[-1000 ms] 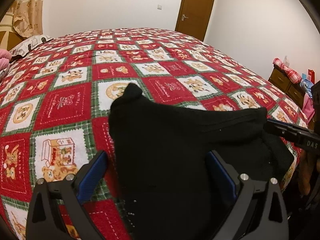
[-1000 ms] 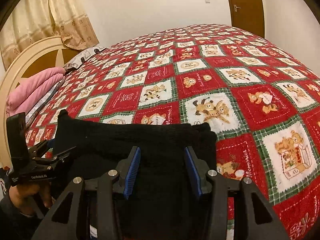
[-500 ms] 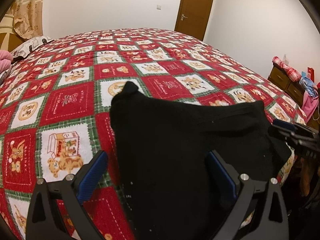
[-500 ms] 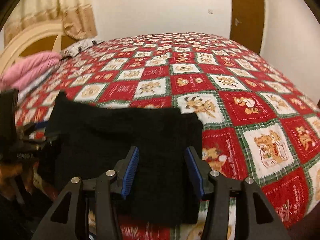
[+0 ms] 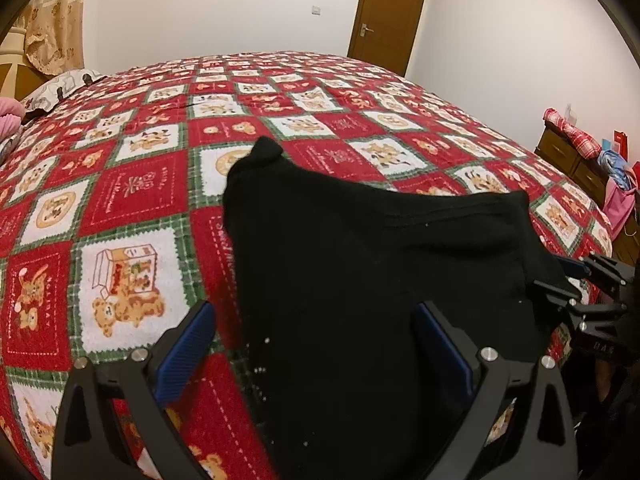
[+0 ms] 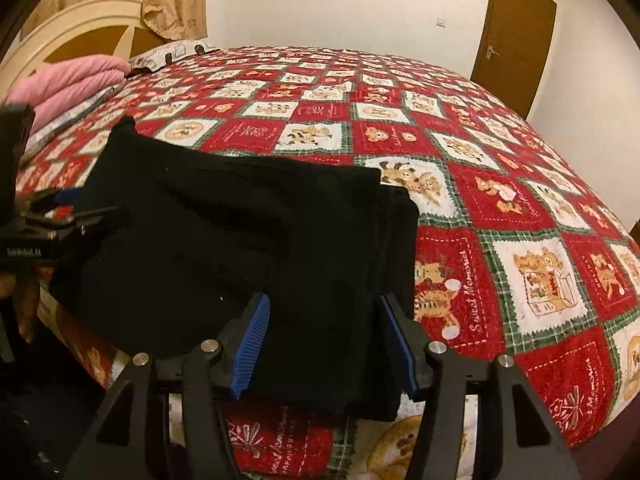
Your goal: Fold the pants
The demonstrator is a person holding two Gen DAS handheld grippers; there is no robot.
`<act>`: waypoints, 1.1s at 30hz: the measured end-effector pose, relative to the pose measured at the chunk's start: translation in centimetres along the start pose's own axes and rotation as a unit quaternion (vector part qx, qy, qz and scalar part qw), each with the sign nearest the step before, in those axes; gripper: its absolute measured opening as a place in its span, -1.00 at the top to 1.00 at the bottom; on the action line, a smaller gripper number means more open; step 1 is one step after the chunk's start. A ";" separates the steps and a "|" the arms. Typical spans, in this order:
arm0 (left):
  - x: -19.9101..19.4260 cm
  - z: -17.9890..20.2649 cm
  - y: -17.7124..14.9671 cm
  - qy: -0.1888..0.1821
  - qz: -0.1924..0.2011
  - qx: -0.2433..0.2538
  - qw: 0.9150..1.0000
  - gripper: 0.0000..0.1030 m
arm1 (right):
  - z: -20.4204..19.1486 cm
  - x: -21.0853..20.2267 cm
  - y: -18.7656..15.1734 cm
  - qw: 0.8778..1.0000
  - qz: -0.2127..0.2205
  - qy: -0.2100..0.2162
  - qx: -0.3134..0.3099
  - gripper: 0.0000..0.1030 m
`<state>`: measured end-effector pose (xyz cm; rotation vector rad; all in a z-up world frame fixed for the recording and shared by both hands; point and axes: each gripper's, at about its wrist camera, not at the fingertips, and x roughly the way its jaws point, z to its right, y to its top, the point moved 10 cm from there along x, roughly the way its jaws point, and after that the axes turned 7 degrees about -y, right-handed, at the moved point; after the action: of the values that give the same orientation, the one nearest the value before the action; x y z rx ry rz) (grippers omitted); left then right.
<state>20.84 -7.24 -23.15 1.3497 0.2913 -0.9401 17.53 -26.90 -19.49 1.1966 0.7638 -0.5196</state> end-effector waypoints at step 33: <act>-2.2 -1.0 -4.3 0.006 0.053 0.024 0.998 -1.00 | -22.1 6.6 13.0 0.953 -0.115 0.257 -0.111 0.76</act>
<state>16.74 -5.11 -24.85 1.4020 0.2055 -0.8563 25.66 -1.73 -20.08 1.0443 1.3828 -0.2981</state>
